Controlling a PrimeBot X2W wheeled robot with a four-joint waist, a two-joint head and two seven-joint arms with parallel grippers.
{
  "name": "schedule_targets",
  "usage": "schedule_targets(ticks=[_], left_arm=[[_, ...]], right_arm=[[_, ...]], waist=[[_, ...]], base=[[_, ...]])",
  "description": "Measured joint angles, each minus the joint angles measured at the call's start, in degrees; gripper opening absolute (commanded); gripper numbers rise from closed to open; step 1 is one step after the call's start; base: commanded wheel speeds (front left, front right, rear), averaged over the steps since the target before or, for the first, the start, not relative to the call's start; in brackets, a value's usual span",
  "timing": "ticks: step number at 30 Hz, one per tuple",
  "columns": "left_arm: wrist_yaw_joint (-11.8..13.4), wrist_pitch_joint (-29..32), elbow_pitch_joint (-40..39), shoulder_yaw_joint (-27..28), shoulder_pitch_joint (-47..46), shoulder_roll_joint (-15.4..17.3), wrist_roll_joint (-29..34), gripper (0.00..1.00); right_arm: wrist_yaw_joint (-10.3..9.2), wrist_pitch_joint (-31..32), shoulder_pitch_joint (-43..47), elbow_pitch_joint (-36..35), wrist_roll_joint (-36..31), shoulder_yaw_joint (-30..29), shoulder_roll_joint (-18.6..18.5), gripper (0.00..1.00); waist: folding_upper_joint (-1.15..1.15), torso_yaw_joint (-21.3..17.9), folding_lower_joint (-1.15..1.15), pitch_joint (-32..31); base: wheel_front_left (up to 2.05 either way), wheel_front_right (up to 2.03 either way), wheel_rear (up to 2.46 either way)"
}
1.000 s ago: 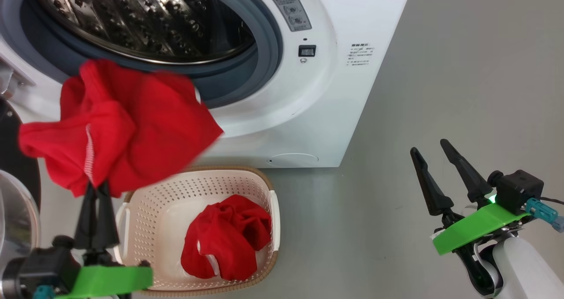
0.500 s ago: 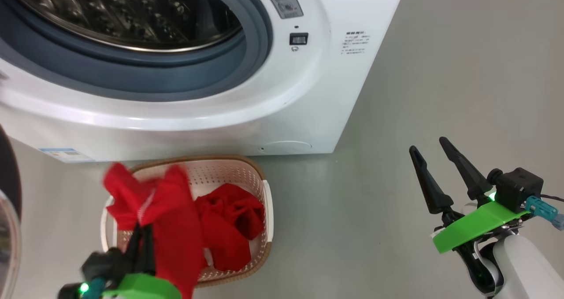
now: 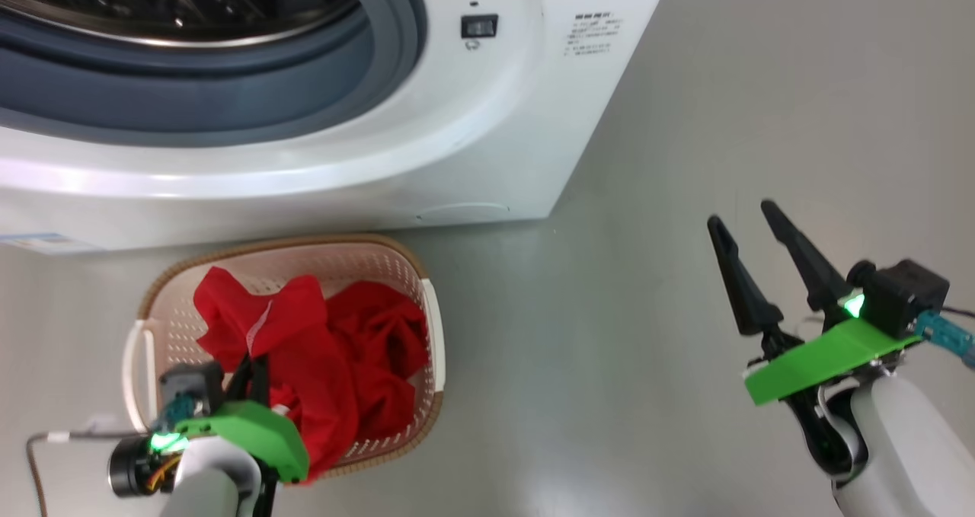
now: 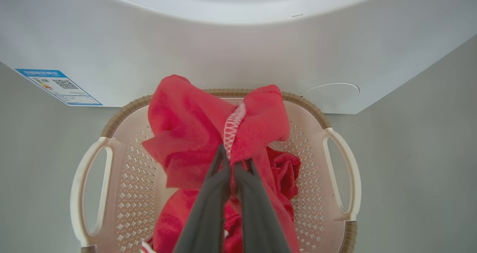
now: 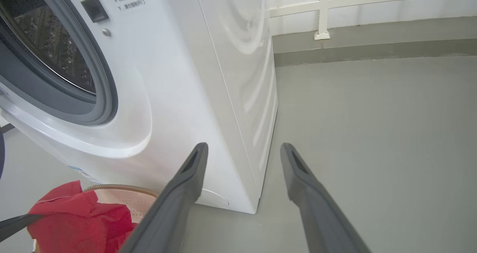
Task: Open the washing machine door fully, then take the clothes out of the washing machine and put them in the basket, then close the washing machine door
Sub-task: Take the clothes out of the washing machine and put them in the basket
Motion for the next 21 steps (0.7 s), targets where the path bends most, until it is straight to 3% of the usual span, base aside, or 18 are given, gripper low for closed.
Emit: schedule_targets(ticks=[11,18,19,21], left_arm=[[-1.04,0.00,19.00,-0.21,-12.54,0.04,0.79,0.00],[-1.52,0.00,23.97,0.45,-15.51,0.94,0.01,0.00],[-1.52,0.02,24.37,0.44,-15.52,1.21,-0.14,0.05],[-1.52,0.09,24.84,0.88,-15.53,1.57,-0.52,0.24]], right_arm=[[0.00,0.00,-3.99,-1.49,-0.31,-0.11,0.81,1.00],[0.00,0.00,-4.38,-1.81,-0.44,0.20,1.09,1.00],[0.00,0.00,-4.38,-1.81,-0.44,0.27,1.09,1.00],[0.00,0.00,-4.38,-1.80,-0.44,0.37,1.11,1.00]], waist=[[0.00,-2.25,0.00,5.94],[0.00,-4.52,0.00,8.20],[0.00,-4.84,0.00,8.35],[0.00,-5.31,0.00,8.52]], base=[[0.00,0.00,0.00],[0.00,0.00,0.00],[0.00,0.00,0.00],[0.00,0.00,0.00]])
